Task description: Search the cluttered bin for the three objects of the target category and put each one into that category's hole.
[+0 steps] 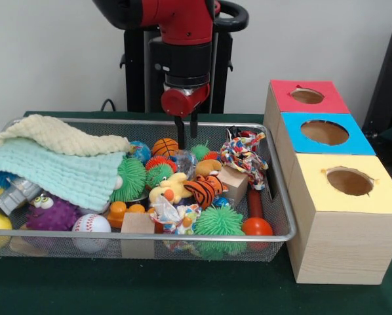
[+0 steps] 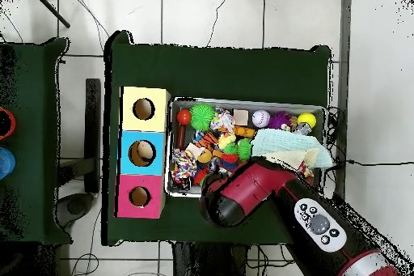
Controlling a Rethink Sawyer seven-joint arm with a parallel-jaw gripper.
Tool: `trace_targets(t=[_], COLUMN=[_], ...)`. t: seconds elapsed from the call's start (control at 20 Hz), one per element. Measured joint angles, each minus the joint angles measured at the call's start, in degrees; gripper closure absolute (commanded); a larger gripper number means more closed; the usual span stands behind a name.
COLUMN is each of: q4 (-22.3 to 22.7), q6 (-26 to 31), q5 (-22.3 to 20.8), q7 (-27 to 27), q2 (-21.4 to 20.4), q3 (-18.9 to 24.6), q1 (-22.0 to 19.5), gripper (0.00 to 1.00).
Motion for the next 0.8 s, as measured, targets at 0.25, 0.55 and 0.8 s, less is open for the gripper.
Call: trace_targets(t=[0.25, 0.55, 0.8], q4=[-0.42, -1.13, -2.32], q6=[0.00, 0.00, 0.00], q5=[0.00, -0.75, -2.22], q7=[0.00, 0.00, 0.00], q2=[0.05, 0.80, 2.03], q3=[0.00, -0.02, -0.07], q1=[0.00, 0.02, 0.07], gripper=[0.00, 0.00, 0.00])
